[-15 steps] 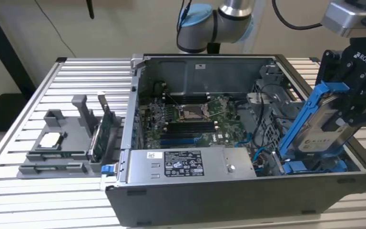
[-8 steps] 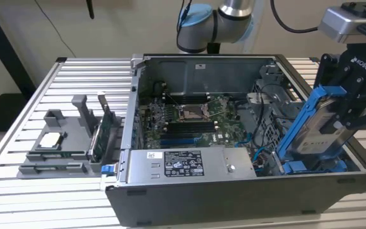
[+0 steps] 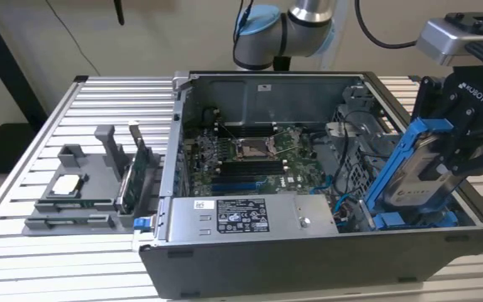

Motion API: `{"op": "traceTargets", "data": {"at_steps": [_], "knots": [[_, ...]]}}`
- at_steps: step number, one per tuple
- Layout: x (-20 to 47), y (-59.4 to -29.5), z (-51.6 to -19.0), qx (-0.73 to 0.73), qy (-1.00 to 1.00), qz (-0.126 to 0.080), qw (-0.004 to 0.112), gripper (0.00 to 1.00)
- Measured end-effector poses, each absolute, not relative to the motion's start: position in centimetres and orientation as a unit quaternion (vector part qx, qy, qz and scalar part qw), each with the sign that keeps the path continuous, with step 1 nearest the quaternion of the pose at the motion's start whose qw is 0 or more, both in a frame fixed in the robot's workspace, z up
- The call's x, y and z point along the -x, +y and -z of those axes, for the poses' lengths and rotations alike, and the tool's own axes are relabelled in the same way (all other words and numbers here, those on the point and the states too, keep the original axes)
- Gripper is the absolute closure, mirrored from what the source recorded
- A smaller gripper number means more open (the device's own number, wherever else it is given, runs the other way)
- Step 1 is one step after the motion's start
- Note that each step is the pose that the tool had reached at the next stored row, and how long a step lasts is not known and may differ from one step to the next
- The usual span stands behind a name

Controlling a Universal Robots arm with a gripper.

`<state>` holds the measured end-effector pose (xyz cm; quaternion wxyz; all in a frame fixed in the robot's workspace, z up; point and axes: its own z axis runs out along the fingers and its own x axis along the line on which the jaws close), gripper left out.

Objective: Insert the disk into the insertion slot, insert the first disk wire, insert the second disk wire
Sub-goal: 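Insert the disk into the insertion slot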

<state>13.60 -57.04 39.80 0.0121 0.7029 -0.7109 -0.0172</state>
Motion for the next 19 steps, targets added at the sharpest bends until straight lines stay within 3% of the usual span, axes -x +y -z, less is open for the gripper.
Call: {"op": "traceTargets", "data": {"at_steps": [19], "knots": [[-13.6,-57.0,-37.8,-0.703,-0.711,0.017,0.012,0.67]]}}
